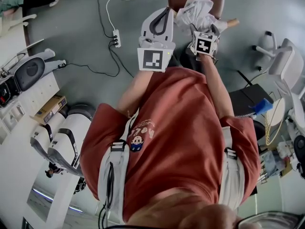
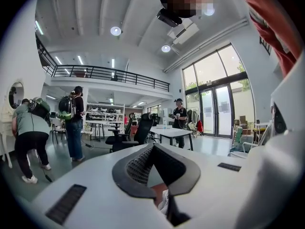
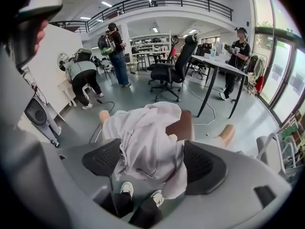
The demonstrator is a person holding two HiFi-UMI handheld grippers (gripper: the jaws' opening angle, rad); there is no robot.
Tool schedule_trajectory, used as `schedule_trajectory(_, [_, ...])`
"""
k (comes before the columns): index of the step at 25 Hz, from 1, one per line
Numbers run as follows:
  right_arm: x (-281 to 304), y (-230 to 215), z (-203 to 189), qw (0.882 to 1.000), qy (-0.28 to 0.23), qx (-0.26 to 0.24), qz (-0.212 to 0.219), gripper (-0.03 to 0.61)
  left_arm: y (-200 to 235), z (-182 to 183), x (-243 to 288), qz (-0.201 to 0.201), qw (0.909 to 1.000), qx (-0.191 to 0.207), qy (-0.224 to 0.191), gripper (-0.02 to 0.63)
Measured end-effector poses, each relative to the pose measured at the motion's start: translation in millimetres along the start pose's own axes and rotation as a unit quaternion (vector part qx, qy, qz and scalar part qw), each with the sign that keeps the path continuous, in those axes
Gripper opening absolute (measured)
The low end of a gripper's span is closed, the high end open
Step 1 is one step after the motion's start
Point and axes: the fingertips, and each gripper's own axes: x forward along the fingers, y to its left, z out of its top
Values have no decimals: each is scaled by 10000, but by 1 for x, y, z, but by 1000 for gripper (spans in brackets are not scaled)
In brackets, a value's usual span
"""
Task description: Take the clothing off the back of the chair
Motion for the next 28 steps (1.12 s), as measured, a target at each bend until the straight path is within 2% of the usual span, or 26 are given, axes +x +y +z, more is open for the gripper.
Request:
schedule_trajectory(6, [-1,6,-8,10000,66,-62,-16,397,2,0,2,9,10000,-55,-22,14])
schedule_trajectory(14, [-3,14,-12,9994,48,-350,-23,284,1,-4,0,-16,10000,-39,49,14])
schedule_trajectory(19, [-3,16,-14,9970,83,-765,73,221,-5,-6,0,-26,10000,-53,48,14])
schedule_trajectory(25, [-6,17,-14,9925,200,-1127,426,150,-7,-3,-1,-27,10000,-16,42,14])
schedule_trajectory(28, [-6,20,-14,9913,166,-1224,447,125,-8,-3,-2,-32,10000,11,39,14])
